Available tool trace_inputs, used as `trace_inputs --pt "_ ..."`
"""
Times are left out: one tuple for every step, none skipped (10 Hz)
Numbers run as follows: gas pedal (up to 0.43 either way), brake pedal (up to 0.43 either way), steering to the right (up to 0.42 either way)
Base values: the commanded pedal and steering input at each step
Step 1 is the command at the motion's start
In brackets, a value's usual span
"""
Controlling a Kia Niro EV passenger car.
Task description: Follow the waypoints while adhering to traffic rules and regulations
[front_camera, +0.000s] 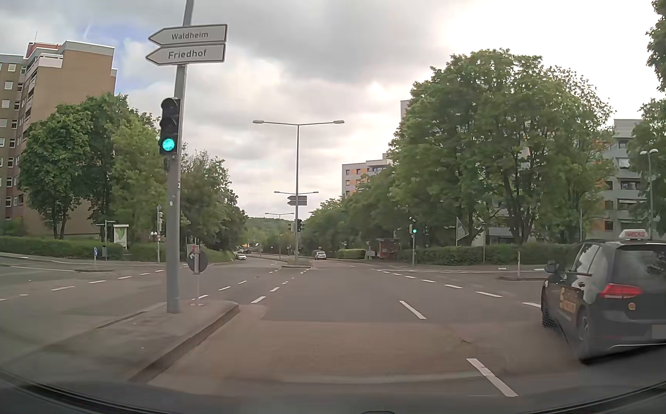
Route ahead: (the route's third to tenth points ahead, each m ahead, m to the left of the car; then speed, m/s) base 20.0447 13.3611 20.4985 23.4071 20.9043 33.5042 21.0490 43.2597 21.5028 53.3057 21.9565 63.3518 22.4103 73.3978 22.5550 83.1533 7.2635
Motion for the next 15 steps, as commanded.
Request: trace_inputs --pt "0.000 0.207 -0.013" --pt "0.000 0.213 -0.021" --pt "0.000 0.207 -0.028" --pt "0.000 0.195 -0.036" --pt "0.000 0.189 -0.049" --pt "0.000 0.189 -0.058" --pt "0.000 0.183 -0.081" --pt "0.000 0.171 -0.105" --pt "0.000 0.165 -0.120" --pt "0.000 0.152 -0.135" --pt "0.000 0.134 -0.149" --pt "0.000 0.079 -0.158" --pt "0.000 0.000 -0.165" --pt "0.000 0.000 -0.170" --pt "0.000 0.000 -0.180"
